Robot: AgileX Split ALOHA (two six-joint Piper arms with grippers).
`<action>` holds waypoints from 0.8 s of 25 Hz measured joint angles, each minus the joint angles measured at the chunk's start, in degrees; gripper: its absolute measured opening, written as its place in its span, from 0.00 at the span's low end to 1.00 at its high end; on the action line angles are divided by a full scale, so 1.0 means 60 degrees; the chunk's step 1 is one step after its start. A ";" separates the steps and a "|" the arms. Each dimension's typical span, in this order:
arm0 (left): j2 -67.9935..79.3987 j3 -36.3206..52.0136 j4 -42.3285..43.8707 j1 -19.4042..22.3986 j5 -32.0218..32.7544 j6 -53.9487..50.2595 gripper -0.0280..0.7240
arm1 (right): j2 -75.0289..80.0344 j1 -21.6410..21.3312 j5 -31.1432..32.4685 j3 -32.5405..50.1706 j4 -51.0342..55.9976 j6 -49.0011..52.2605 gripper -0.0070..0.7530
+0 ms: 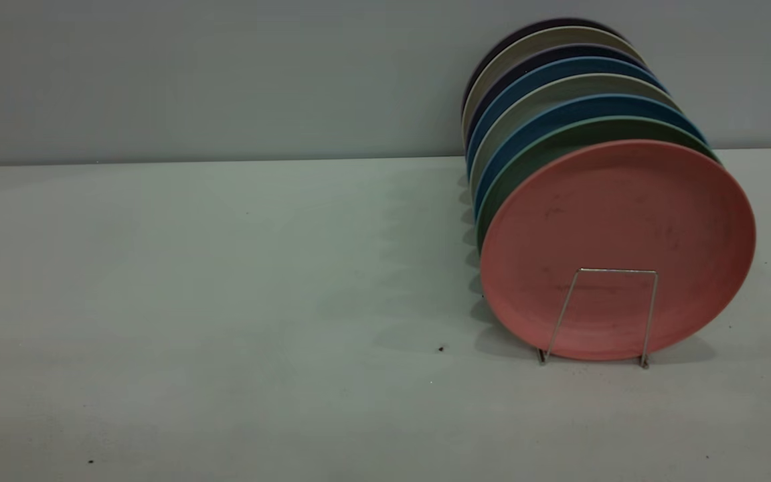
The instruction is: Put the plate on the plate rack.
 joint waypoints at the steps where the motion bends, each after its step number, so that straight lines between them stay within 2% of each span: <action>1: -0.0064 0.0087 0.0069 0.0000 0.0000 0.0000 0.78 | -0.0027 0.0000 -0.0075 0.0032 -0.0019 -0.0003 0.50; 8: -0.0164 0.0607 0.0250 0.0000 -0.0060 -0.0064 0.78 | -0.0073 0.0000 -0.0198 0.0069 -0.0070 -0.0021 0.50; 20: -0.0164 0.0618 0.0632 0.0000 -0.0088 -0.0480 0.78 | -0.0073 0.0000 -0.0198 0.0069 -0.0097 -0.0021 0.50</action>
